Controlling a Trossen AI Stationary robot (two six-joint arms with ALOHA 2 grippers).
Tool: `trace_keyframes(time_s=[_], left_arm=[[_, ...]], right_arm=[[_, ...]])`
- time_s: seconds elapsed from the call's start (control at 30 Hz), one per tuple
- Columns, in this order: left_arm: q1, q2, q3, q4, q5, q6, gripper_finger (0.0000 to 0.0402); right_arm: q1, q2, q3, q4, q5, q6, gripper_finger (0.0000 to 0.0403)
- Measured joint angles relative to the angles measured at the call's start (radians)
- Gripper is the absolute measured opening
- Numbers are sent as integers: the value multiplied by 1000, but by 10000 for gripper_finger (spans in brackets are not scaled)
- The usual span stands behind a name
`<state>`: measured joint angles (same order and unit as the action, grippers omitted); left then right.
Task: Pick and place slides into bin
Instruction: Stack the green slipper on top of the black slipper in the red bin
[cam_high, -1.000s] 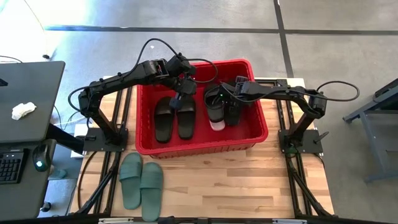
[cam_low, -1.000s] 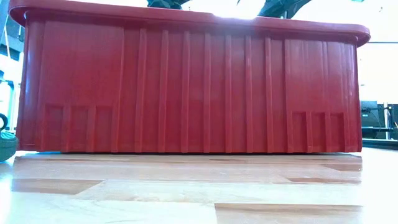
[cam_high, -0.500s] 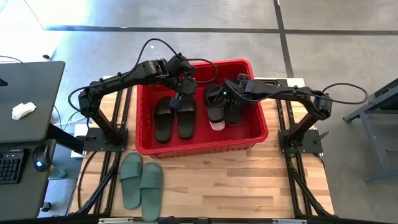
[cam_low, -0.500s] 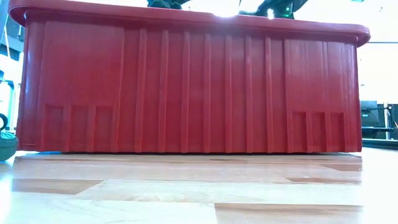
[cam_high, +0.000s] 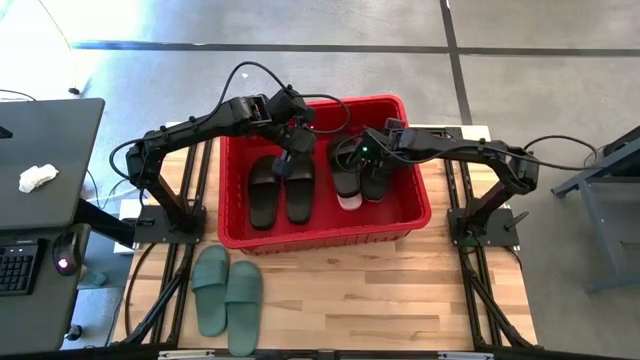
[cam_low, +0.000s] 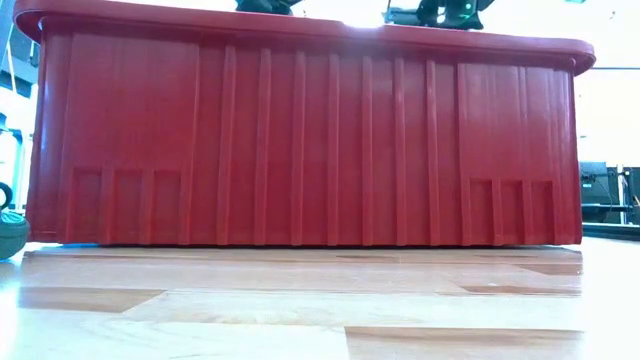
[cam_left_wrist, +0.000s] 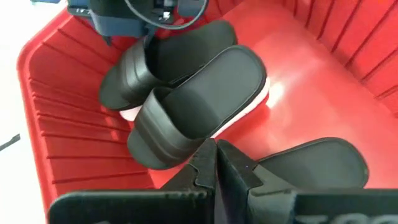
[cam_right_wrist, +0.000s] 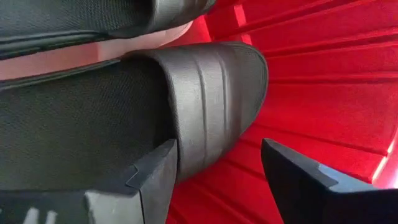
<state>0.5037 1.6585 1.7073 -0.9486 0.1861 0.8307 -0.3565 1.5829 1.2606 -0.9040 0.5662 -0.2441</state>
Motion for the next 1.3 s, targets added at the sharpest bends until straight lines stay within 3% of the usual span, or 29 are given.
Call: trace_keyframes(time_s=[0.53, 0.73, 0.83, 1.07, 1.3], left_arm=[[0, 0, 0, -15, 40, 2, 3], [-1, 0, 0, -63, 110, -1, 3], [-19, 0, 0, -76, 203, -34, 3], [-112, -16, 3, -34, 541, -168, 3], [-295, -51, 3, 256, 674, -445, 3]], right_arm=[[45, -179, 2, -5, 4, 88, 222], [45, -282, 2, 16, -75, 204, 222], [45, -339, 2, 39, -172, 257, 222], [45, -466, 2, 80, -457, 342, 222], [45, -554, 2, 78, -735, 379, 222]])
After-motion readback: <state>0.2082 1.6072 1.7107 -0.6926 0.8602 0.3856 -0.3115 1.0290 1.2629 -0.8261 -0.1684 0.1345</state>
